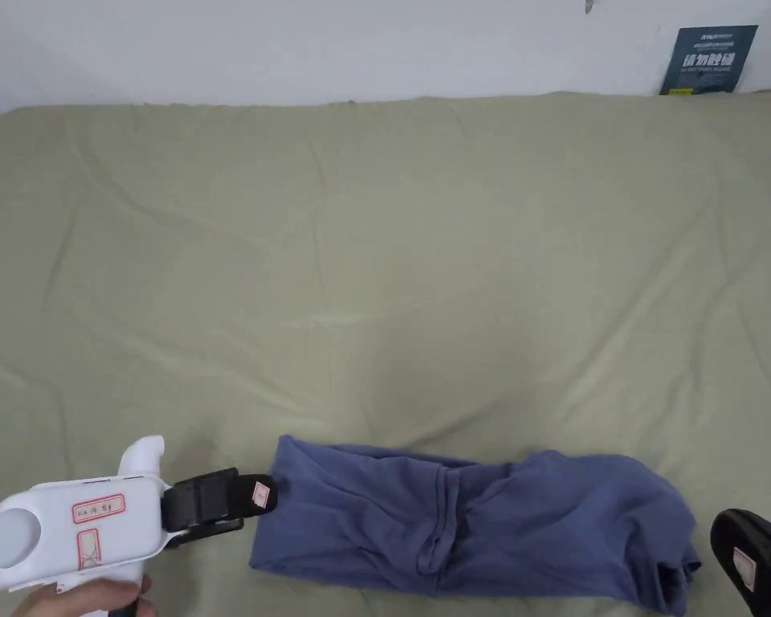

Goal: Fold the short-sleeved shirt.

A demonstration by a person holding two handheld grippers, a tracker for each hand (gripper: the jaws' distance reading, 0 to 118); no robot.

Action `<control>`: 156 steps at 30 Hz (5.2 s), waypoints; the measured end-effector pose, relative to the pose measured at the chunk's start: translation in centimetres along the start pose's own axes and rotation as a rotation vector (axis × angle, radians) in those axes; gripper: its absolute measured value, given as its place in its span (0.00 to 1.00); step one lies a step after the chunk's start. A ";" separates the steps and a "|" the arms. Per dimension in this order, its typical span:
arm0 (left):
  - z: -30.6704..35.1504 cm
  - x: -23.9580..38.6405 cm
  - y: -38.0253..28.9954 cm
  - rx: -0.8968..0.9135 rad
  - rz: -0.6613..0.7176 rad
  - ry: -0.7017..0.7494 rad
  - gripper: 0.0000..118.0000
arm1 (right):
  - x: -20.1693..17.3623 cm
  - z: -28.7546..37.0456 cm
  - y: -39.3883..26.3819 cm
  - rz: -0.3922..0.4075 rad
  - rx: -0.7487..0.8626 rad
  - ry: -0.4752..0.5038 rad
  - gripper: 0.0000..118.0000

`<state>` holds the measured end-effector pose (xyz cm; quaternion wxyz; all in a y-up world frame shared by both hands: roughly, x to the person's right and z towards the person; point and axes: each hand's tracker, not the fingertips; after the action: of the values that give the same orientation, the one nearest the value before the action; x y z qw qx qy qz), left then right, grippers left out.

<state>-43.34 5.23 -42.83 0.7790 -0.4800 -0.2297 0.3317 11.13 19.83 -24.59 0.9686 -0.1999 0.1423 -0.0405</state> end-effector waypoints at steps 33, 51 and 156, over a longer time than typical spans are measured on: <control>4.4 6.7 -0.3 0.138 -0.157 0.532 0.09 | -1.6 -0.5 0.6 0.022 -0.005 0.014 0.04; -17.9 20.5 -6.2 0.030 -0.346 0.467 0.43 | 0.4 3.8 -0.5 0.027 0.062 -0.057 0.04; 16.8 26.8 -11.4 0.996 -0.655 0.569 0.79 | 1.4 2.3 10.2 0.129 0.246 -0.029 0.28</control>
<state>-33.25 31.39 -24.19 0.9988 -0.0365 0.0319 0.0043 13.39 29.89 -27.04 0.9883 -0.0708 0.1347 0.0078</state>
